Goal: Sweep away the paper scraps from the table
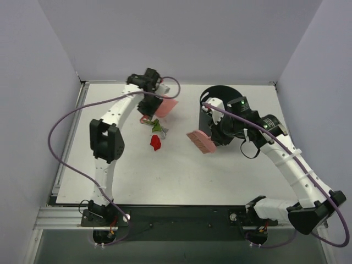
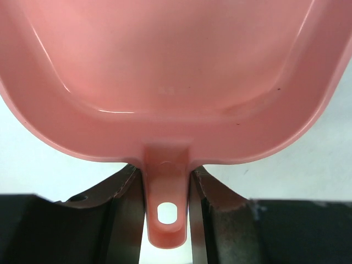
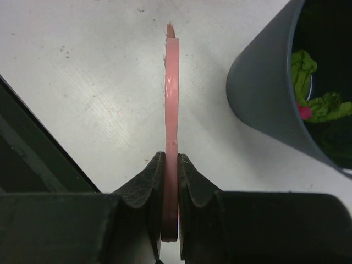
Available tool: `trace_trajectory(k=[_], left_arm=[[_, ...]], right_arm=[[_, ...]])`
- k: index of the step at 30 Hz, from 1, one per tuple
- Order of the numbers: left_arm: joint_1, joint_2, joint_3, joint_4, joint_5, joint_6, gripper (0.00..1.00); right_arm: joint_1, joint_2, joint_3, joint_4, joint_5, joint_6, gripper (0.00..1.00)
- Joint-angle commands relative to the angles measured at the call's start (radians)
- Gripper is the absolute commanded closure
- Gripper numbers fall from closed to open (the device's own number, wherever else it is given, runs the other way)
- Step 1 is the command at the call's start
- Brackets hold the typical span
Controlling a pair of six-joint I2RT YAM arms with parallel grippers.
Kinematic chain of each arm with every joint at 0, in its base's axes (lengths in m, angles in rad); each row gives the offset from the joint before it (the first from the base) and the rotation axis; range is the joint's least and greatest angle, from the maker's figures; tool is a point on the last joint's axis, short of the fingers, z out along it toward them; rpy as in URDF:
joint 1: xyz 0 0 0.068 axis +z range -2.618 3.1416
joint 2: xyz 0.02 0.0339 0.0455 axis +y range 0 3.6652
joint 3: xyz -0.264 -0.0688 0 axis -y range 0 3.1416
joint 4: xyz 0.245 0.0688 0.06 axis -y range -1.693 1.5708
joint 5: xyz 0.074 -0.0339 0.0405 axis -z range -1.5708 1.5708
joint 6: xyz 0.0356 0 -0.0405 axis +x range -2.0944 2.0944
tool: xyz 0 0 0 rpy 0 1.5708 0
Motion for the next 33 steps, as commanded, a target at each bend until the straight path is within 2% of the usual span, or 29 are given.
trace_trajectory(k=[1, 3, 4, 5, 7, 8, 12, 15, 19, 26, 33], left_arm=[[0.268, -0.245, -0.120, -0.146, 0.209, 0.076, 1.00], [0.345, -0.305, -0.267, -0.160, 0.260, 0.148, 1.00], [0.358, -0.379, -0.328, -0.148, 0.257, 0.202, 1.00], [0.364, -0.423, -0.468, -0.129, 0.243, 0.233, 1.00], [0.364, -0.551, -0.609, -0.060, 0.210, 0.325, 1.00], [0.362, -0.590, -0.748, -0.024, 0.200, 0.345, 1.00], [0.356, -0.725, -0.998, 0.052, 0.174, 0.408, 1.00], [0.350, -0.783, -1.108, 0.102, 0.154, 0.429, 1.00], [0.339, -0.765, -1.163, 0.115, 0.147, 0.452, 1.00], [0.260, -0.650, -1.228, 0.253, 0.053, 0.477, 1.00], [0.218, -0.564, -1.237, 0.265, 0.055, 0.452, 1.00]], right_arm=[[0.054, 0.127, 0.124, 0.057, 0.113, 0.000, 1.00], [0.055, 0.204, 0.161, 0.089, 0.138, 0.051, 1.00], [0.055, 0.230, 0.181, 0.105, 0.153, 0.068, 1.00], [0.055, 0.256, 0.221, 0.117, 0.182, 0.089, 1.00], [0.063, 0.348, 0.279, 0.141, 0.208, 0.098, 1.00], [0.068, 0.418, 0.346, 0.151, 0.228, 0.085, 1.00], [0.091, 0.605, 0.522, 0.158, 0.296, 0.005, 1.00], [0.118, 0.730, 0.647, 0.154, 0.349, -0.055, 1.00], [0.158, 0.809, 0.736, 0.060, 0.365, -0.142, 1.00], [0.207, 0.784, 0.592, 0.023, 0.363, -0.187, 1.00], [0.256, 0.740, 0.528, 0.005, 0.377, -0.190, 1.00]])
